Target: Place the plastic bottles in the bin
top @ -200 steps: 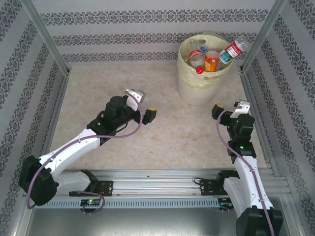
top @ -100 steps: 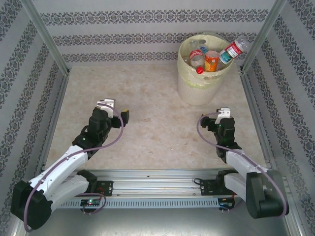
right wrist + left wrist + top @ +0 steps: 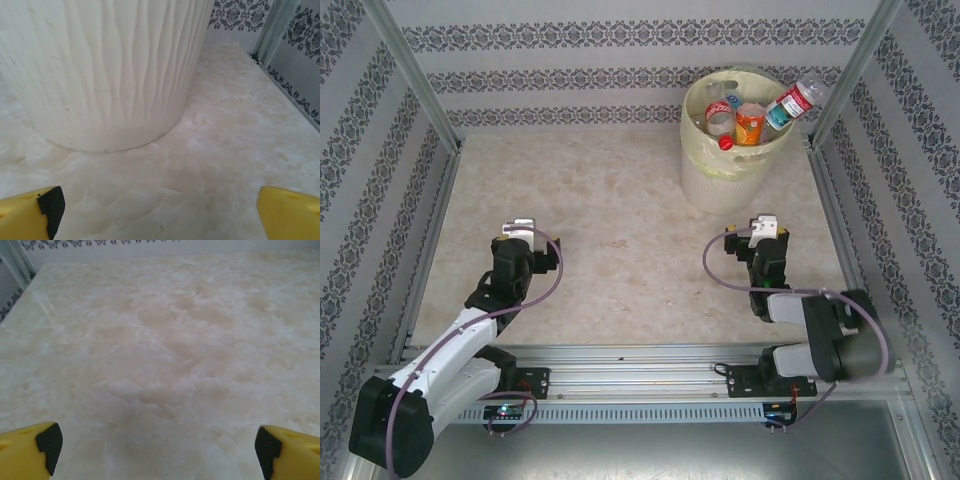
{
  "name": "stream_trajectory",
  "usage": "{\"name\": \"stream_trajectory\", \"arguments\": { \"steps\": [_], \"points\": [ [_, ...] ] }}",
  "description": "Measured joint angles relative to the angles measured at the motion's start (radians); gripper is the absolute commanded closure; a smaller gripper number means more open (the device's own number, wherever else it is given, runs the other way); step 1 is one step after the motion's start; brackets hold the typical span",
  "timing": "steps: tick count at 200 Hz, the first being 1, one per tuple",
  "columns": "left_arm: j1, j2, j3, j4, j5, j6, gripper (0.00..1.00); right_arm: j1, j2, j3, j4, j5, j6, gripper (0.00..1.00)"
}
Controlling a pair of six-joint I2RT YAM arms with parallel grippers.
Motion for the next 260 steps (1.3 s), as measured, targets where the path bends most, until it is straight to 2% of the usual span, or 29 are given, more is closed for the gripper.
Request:
{"name": "stream_trajectory", "arguments": {
  "steps": [28, 78, 124, 174, 208, 225, 260],
  "points": [
    [0.029, 0.045, -0.025, 0.104, -0.018, 0.042, 0.0, -0.013, 0.127, 0.031, 0.037, -0.002, -0.007, 0.02],
    [0.076, 0.224, -0.081, 0.301, 0.018, 0.085, 0.0, -0.096, 0.117, 0.144, -0.026, -0.077, 0.02, 0.02],
    [0.109, 0.328, -0.085, 0.488, 0.063, 0.12, 0.0, -0.095, 0.116, 0.144, -0.065, -0.104, 0.021, 0.02],
    [0.164, 0.525, -0.085, 0.678, 0.136, 0.162, 0.0, -0.095, 0.116, 0.145, -0.071, -0.106, 0.021, 0.02],
    [0.27, 0.68, -0.09, 0.877, 0.207, 0.137, 0.0, -0.095, 0.116, 0.144, -0.072, -0.106, 0.021, 0.02],
    [0.304, 0.709, -0.096, 0.883, 0.231, 0.122, 0.0, -0.095, 0.116, 0.144, -0.073, -0.106, 0.021, 0.02],
    [0.305, 0.711, -0.038, 0.843, 0.279, 0.117, 0.0, -0.095, 0.116, 0.145, -0.075, -0.106, 0.021, 0.02]
  ]
}}
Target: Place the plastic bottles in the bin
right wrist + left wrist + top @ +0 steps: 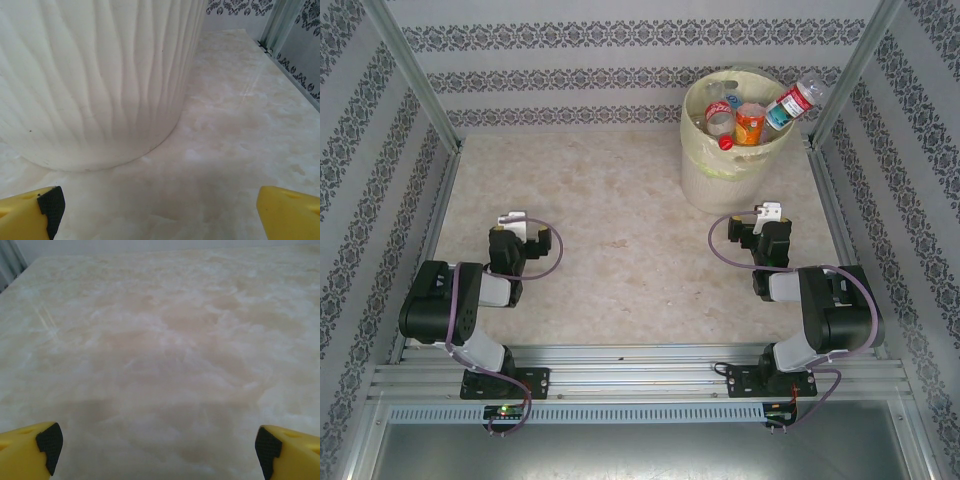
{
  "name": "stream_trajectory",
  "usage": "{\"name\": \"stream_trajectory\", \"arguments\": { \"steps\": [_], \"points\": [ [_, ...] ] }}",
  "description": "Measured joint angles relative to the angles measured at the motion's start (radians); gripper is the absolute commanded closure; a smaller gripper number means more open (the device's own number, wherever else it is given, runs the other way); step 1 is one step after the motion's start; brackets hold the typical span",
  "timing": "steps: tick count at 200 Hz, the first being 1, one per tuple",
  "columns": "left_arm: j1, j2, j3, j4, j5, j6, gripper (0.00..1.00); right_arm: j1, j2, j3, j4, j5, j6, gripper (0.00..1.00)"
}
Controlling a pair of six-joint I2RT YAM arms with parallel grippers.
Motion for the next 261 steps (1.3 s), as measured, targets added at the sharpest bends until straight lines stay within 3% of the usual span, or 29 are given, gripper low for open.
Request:
{"name": "stream_trajectory", "arguments": {
  "steps": [93, 145, 192, 261],
  "points": [
    [0.0, 0.0, 0.014, -0.003, 0.03, 0.0, 0.0, -0.013, -0.004, -0.081, 0.087, -0.111, -0.003, 0.02],
    [0.0, 0.0, 0.017, -0.015, 0.03, -0.003, 0.0, -0.032, -0.004, 0.006, 0.021, -0.147, 0.003, 0.02],
    [0.0, 0.0, 0.024, -0.029, 0.082, -0.002, 0.0, -0.033, -0.004, 0.009, 0.005, -0.196, -0.002, 0.02],
    [0.0, 0.0, 0.029, -0.033, 0.074, -0.003, 0.0, -0.033, -0.004, 0.009, 0.0, -0.21, -0.005, 0.02]
  ]
}}
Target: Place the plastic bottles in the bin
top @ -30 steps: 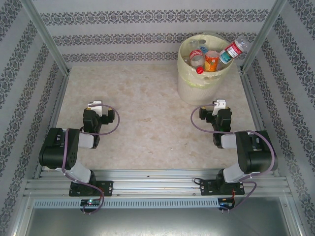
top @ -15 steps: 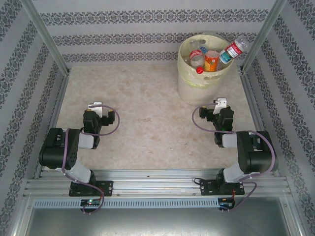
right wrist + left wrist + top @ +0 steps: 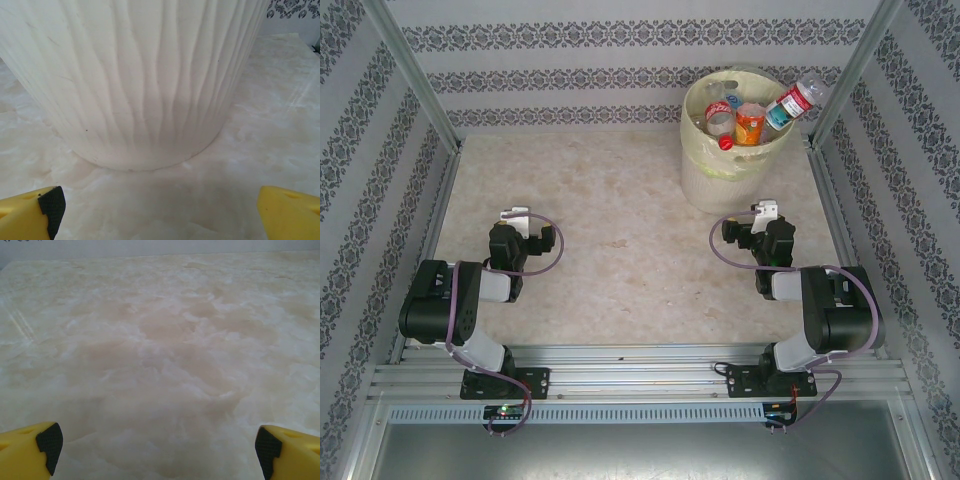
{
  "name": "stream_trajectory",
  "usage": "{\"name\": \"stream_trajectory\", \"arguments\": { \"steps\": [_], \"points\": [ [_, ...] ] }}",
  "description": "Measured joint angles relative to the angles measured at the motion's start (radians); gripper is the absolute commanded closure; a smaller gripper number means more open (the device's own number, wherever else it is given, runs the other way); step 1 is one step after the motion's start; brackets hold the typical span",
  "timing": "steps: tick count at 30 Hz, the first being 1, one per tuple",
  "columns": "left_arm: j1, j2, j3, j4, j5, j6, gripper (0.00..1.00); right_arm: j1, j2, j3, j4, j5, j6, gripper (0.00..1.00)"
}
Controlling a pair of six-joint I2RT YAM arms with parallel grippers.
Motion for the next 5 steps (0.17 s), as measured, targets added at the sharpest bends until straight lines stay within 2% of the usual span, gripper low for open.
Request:
{"name": "stream_trajectory", "arguments": {
  "steps": [5],
  "points": [
    [0.0, 0.0, 0.0, 0.0, 0.0, 0.0, 0.0, 0.0, 0.0, 0.0, 0.0, 0.0, 0.0, 0.02]
  ]
}}
